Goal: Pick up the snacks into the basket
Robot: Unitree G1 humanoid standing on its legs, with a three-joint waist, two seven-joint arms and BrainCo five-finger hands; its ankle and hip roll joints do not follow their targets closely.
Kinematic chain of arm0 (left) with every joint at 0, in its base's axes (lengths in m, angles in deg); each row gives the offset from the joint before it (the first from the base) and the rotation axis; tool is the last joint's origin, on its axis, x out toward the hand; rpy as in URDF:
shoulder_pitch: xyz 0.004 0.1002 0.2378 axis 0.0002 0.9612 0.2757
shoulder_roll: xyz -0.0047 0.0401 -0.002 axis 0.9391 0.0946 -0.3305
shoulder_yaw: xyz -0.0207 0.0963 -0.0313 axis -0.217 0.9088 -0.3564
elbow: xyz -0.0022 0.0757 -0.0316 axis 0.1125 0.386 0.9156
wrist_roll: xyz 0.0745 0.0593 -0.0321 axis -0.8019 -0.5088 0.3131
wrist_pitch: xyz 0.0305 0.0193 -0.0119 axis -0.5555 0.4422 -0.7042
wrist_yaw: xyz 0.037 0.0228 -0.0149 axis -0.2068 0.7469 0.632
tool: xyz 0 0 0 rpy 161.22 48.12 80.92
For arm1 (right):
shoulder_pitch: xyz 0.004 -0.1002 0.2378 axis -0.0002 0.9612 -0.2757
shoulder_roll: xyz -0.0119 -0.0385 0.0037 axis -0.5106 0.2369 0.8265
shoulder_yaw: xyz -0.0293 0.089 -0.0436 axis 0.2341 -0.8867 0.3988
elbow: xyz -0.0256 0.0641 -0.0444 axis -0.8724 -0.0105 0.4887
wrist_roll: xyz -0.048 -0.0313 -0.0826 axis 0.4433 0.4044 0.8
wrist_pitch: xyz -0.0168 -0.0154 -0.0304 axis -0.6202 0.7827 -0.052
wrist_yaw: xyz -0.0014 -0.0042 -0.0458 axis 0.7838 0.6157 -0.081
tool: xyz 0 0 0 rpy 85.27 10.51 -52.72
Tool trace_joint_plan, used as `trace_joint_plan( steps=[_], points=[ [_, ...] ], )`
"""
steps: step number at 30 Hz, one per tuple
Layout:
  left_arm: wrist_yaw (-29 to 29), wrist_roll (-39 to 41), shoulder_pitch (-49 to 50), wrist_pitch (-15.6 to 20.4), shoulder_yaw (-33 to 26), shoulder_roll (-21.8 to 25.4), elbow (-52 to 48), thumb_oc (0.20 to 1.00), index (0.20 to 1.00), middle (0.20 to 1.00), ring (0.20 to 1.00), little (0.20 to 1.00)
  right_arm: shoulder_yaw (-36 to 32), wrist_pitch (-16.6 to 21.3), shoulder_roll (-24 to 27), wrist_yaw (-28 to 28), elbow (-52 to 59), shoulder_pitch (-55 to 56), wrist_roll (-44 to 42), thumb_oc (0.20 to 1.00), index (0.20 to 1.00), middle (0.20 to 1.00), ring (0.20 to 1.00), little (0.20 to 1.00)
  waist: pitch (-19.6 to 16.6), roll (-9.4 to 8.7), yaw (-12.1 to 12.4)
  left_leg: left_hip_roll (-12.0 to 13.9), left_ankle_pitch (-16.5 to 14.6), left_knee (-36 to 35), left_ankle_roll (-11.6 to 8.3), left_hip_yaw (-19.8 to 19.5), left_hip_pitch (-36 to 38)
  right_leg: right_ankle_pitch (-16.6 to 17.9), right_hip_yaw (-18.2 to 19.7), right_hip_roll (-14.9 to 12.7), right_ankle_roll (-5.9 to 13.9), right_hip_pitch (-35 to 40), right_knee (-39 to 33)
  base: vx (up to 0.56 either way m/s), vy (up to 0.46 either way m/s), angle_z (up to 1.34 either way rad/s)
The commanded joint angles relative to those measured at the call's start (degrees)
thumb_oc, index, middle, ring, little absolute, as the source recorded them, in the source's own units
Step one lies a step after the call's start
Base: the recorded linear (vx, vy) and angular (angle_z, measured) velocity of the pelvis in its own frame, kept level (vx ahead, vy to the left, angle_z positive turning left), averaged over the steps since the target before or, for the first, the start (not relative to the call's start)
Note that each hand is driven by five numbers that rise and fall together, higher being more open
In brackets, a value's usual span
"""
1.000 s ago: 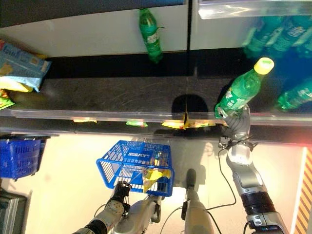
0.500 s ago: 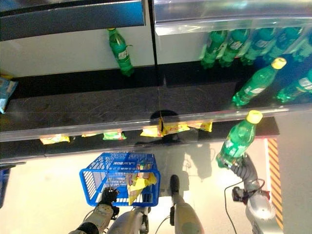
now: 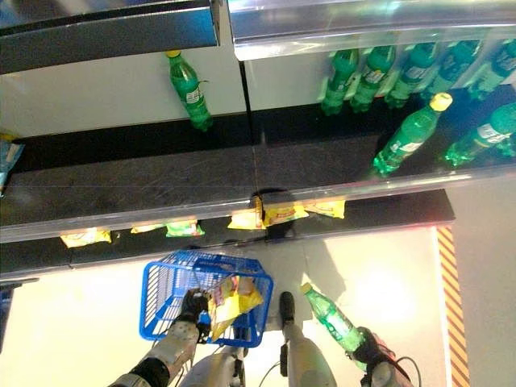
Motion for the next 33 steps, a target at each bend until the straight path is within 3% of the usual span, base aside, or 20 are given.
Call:
trace_joint_plan(
  steps=[1, 9, 17, 25, 33],
  points=[
    [-1.2, 0.0, -5.8, 3.5, 1.2, -0.6, -1.5, 0.2, 0.2, 0.2, 0.2, 0.2, 1.1, 0.7, 2.7, 2.9, 2.3, -1.0, 2.7, 0.2, 0.2, 0.2, 0.2, 0.2, -1.3, -2.27, 0.8, 0.7, 0.6, 0.0, -3.17, -3.2, -2.7, -3.5, 2.9, -4.7, 7.81, -0.6, 1.6, 0.0, 0.0, 0.0],
    [0.0, 2.5, -12.4, 4.2, 9.5, -5.7, -3.1, 0.2, 0.2, 0.2, 0.2, 0.2, 12.7, -0.6, -3.8, 5.5, -6.9, -16.0, 3.4, 0.2, 0.2, 0.2, 0.2, 0.2, 0.8, -1.43, 1.7, 0.5, 1.5, 0.0, -3.45, -3.7, -4.8, -2.6, 2.8, -4.7, 7.7, -2.3, 1.3, -0.02, -0.016, 0.0],
    [0.7, 3.0, -13.4, 4.0, 17.0, -9.4, -4.4, 0.2, 0.2, 0.2, 0.2, 0.2, 18.2, 0.0, -10.9, 7.3, -11.2, -25.4, -2.0, 0.2, 0.2, 0.2, 0.2, 0.2, 2.5, -0.26, 3.0, 0.1, 2.4, 0.0, -3.73, -4.7, -6.6, -2.3, 2.0, -4.6, 7.47, -3.6, 1.1, -0.01, -0.018, 0.06],
    [2.4, 4.5, -12.5, 4.4, 23.3, -9.9, -10.0, 0.2, 0.2, 0.2, 0.2, 0.2, 17.1, 0.9, -15.6, 10.2, -19.0, -33.7, -11.9, 0.2, 0.2, 0.2, 0.2, 0.2, 4.7, 2.17, 5.4, -0.3, 3.2, 0.0, -3.68, -5.3, -9.0, -1.7, 1.2, -5.2, 7.47, -5.7, 1.2, -0.03, 0.001, 0.12],
    [2.6, 7.8, -11.9, 5.6, 25.5, -6.9, -23.9, 0.2, 0.2, 0.2, 0.2, 0.2, 13.2, 1.5, -14.3, 14.6, -24.0, -43.7, -14.6, 0.2, 0.2, 0.2, 0.2, 0.2, 7.4, 6.29, 8.5, -1.2, 4.4, 0.0, -3.84, -5.5, -12.7, -0.6, 0.8, -6.0, 7.69, -9.1, 1.2, -0.04, 0.037, 0.09]
  ],
)
